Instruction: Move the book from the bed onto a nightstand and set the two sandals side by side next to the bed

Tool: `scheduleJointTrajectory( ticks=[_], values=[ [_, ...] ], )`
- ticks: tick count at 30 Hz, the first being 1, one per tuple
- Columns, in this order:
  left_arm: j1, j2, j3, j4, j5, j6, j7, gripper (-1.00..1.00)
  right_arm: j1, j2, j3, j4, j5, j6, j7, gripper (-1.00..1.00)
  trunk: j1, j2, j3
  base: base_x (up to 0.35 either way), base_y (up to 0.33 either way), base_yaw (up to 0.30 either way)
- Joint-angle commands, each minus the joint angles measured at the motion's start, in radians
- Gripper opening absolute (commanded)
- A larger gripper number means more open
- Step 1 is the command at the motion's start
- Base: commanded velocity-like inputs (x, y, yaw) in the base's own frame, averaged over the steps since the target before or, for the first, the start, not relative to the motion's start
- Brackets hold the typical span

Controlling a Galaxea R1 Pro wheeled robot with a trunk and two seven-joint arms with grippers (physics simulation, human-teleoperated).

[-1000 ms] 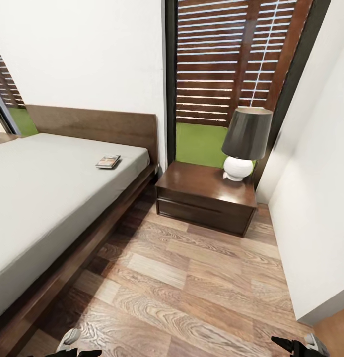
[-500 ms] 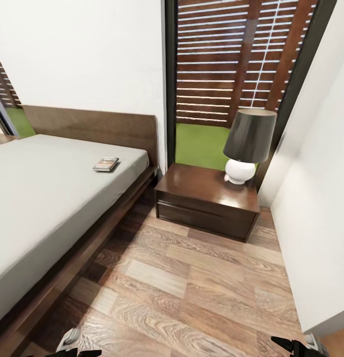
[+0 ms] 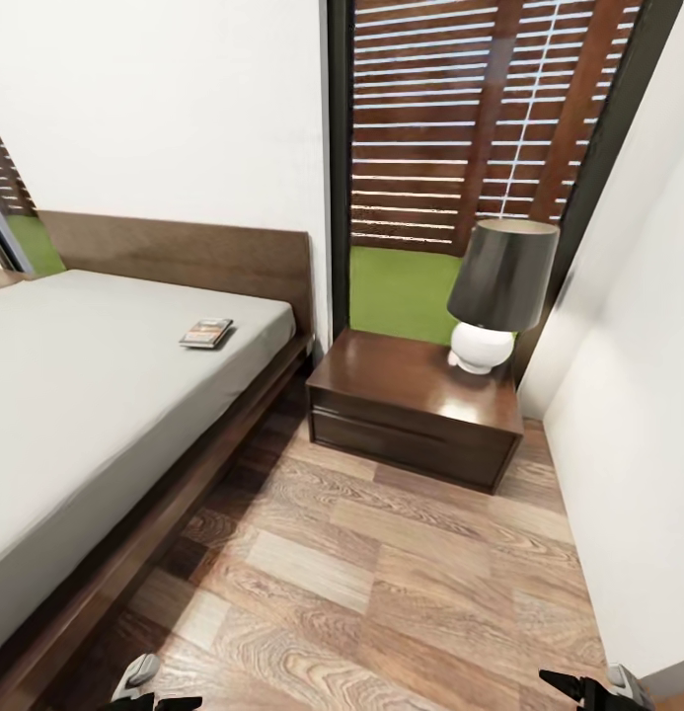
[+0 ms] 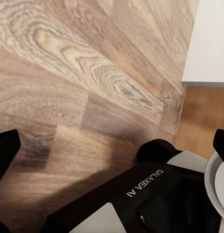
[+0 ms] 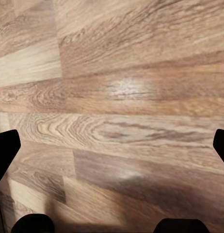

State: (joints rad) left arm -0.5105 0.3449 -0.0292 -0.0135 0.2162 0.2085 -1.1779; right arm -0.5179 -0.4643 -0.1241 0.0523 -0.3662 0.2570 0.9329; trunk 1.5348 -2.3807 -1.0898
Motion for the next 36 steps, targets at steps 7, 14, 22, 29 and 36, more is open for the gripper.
scheduleJointTrajectory(
  ticks=[7,14,22,29,36],
  values=[
    [0.0,0.0,-0.004,0.0,0.006,0.011,-0.003,1.0,-0.001,-0.001,-0.008,0.003,-0.002,0.009,0.003,1.0,0.0,0.0,-0.001,0.133,0.0,0.0],
    [0.0,0.0,-0.004,0.0,0.006,0.01,-0.003,1.0,-0.001,-0.001,-0.007,0.003,-0.002,0.008,0.002,1.0,0.0,0.0,-0.001,0.133,0.0,0.0],
    [0.0,0.0,-0.004,0.0,0.006,0.01,-0.004,1.0,-0.002,0.0,-0.007,0.002,-0.002,0.007,0.001,1.0,0.0,0.0,-0.001,0.133,0.0,0.024],
    [0.0,0.001,-0.003,0.0,0.006,0.009,-0.005,1.0,-0.002,0.001,-0.008,0.003,-0.002,0.007,0.002,1.0,0.0,0.0,-0.001,0.133,0.0,0.012],
    [0.0,0.002,-0.003,0.0,0.006,0.009,-0.006,1.0,-0.001,0.001,-0.008,0.002,-0.002,0.007,0.002,1.0,0.0,0.0,-0.001,0.133,0.0,0.003]
  ],
)
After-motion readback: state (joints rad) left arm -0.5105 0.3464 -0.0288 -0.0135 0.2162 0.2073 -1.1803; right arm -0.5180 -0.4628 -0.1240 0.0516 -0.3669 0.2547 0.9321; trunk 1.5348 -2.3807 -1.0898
